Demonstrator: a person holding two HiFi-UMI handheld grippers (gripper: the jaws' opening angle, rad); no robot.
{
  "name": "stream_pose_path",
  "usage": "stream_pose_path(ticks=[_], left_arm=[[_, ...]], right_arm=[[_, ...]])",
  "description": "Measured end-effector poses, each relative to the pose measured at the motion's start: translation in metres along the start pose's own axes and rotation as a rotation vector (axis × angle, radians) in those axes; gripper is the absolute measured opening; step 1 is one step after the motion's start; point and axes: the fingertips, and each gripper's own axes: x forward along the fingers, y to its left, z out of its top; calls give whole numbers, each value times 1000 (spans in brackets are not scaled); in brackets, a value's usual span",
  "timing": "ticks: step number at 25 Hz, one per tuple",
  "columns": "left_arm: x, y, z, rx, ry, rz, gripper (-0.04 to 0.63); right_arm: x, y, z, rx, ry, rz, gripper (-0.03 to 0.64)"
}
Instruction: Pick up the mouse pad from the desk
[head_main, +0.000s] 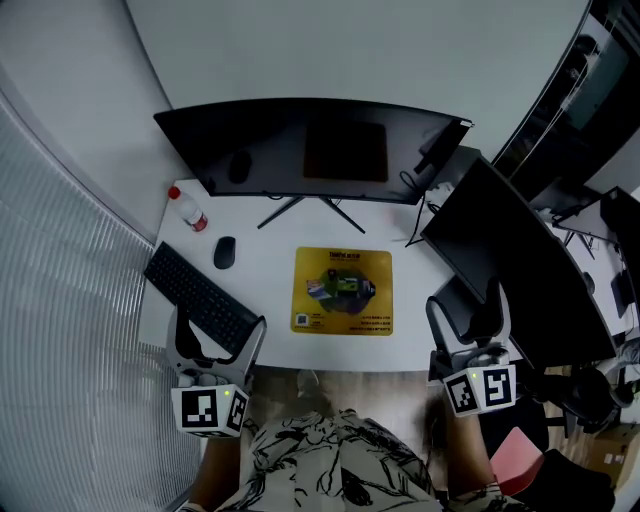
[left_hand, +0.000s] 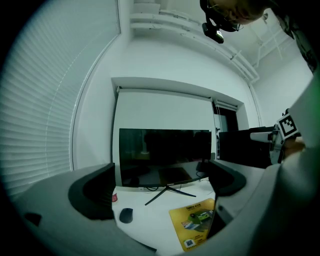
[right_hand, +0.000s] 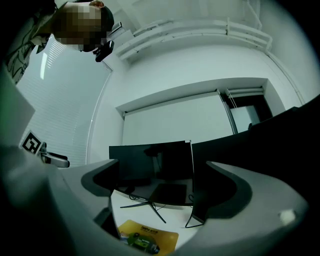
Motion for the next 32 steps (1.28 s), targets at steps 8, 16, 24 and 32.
stream_pose_path(ticks=[8, 16, 24, 32], left_arm=[[38, 19, 12, 1, -22, -42, 571], [67, 21, 3, 26, 9, -124, 571], [106, 5, -35, -12, 84, -131, 571], [152, -28, -76, -18, 183, -181, 569]], right_arm=[[29, 2, 3, -8, -9, -42, 529], [42, 6, -5, -36, 35, -90, 529], [65, -17, -45, -48, 142, -86, 529], [91, -41, -106, -10, 281, -52, 529]])
